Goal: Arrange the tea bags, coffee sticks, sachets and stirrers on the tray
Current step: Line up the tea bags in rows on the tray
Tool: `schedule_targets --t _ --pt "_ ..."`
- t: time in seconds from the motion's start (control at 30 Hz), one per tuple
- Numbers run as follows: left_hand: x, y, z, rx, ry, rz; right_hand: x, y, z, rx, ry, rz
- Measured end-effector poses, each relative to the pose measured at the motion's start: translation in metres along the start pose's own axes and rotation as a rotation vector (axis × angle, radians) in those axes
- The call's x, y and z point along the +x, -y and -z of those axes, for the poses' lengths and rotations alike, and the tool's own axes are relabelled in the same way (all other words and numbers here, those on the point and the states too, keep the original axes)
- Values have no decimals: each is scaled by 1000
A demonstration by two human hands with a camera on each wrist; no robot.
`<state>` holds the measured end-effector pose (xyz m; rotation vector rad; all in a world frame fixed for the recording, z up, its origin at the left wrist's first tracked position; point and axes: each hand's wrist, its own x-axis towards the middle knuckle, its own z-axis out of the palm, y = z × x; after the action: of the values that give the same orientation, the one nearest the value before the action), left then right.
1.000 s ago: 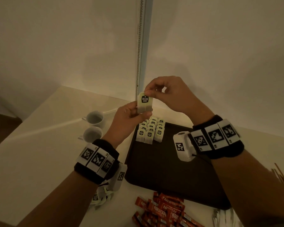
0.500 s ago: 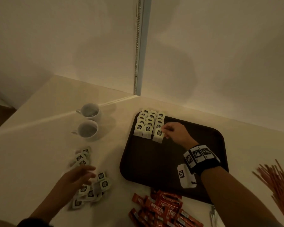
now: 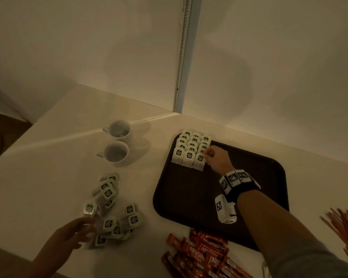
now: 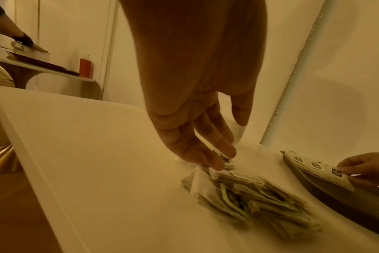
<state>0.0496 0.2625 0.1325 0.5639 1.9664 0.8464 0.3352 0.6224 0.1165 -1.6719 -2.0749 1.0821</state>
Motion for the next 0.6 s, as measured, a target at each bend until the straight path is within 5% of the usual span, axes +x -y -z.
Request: schedule_targets --t 0.3,0.6 --pt "-4 8 1 19 13 19 -13 28 -6 -54 -125 81" --pt "-28 28 -2 -27 38 30 -84 135 -137 -163 607 577"
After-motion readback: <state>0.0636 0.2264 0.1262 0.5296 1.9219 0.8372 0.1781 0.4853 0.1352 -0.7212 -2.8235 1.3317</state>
